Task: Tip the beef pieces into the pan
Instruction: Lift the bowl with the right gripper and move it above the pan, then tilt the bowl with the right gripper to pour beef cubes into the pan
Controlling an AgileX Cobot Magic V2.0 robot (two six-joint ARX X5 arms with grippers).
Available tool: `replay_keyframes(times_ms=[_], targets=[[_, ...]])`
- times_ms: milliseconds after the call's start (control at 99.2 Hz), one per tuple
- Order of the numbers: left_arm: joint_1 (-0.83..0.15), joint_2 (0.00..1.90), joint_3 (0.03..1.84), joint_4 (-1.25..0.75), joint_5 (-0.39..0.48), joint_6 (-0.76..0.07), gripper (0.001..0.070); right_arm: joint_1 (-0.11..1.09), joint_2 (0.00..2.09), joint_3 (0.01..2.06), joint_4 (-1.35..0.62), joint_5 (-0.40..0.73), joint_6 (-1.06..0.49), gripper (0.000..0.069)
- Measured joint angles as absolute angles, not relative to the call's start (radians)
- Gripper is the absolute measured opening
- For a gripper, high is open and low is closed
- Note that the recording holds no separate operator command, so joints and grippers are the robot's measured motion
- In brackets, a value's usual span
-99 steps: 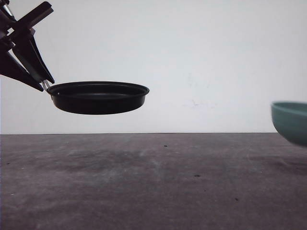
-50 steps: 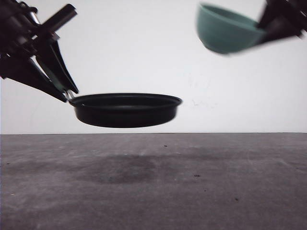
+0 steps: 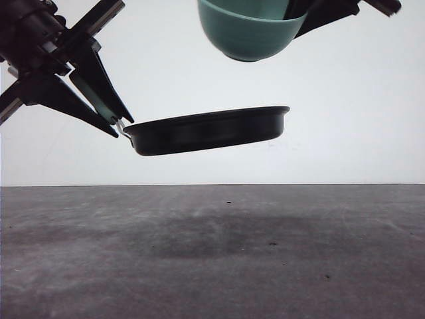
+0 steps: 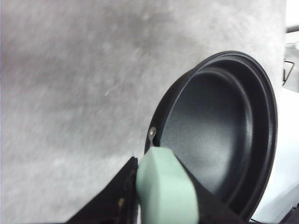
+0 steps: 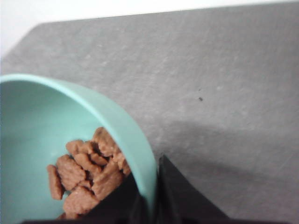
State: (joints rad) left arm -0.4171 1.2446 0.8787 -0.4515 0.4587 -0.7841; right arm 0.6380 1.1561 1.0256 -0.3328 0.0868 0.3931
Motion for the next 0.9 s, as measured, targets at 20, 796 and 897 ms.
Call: replay_keyframes(times_ms=[20,796,897], targets=[[-0.417,1.245,0.879,-0.457,0.459,-0.787,0.0059,0.649,1.156,1.026,-0.333,0.108,0.384,0.0018],[-0.418,1.245,0.879,-0.520,0.496,-0.802,0.0059,0.953,1.277,1.015,-0.109,0.624,-0.051,0.0018],[-0.418,1.245,0.879,-0.520,0.496,-0.802,0.0059,0.957,1.309,1.014,-0.111,0.651,-0.106,0.0018]])
